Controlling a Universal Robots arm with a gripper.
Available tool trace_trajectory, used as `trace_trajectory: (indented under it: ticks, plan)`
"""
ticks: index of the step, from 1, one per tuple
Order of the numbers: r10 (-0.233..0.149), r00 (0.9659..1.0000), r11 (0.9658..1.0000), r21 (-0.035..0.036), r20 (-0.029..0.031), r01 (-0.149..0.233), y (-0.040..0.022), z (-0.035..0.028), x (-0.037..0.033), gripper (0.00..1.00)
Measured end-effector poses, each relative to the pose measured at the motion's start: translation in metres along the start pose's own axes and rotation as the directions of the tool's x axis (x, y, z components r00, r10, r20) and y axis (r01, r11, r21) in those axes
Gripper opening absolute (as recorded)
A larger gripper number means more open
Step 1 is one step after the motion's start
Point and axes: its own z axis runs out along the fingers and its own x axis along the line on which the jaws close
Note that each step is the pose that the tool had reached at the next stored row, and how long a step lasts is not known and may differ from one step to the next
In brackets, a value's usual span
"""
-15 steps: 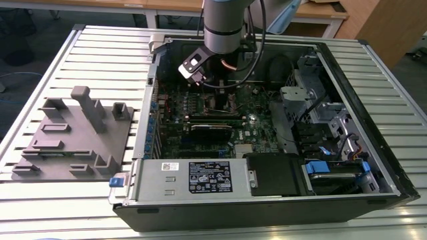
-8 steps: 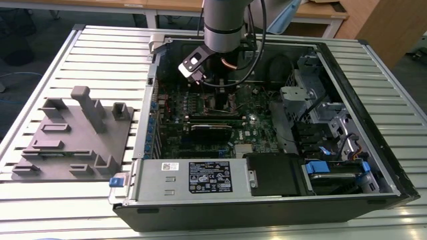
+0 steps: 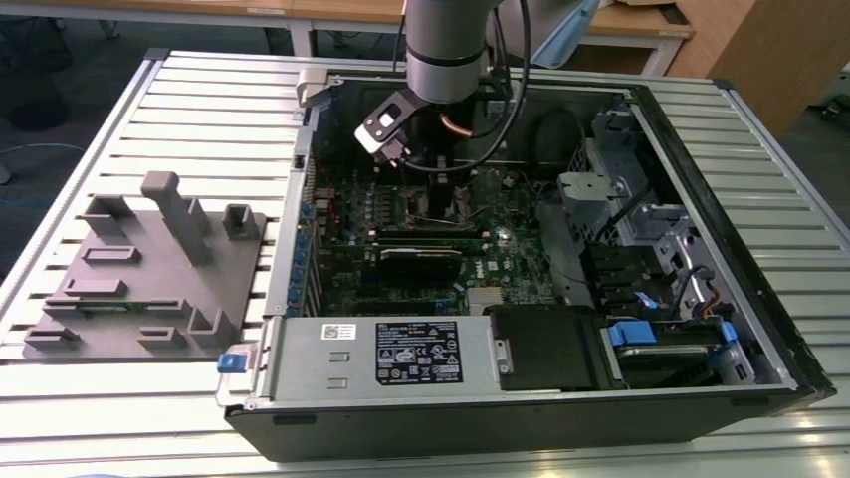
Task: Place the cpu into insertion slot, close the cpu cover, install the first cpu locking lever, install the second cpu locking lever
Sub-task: 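Place the cpu into insertion slot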
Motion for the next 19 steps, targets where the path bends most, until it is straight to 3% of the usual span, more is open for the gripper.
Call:
trace_trajectory:
  ticks: [6,17,19]
  plan:
    - [0.000,1.0000,1.0000,-0.0001,-0.0001,0.000,0.0003,-0.0051,0.0000,0.60]
    - [0.000,1.0000,1.0000,-0.0001,-0.0001,0.000,0.0003,-0.0053,0.0000,0.60]
    - [0.000,1.0000,1.0000,-0.0001,-0.0001,0.000,0.0003,-0.0054,0.0000,0.52]
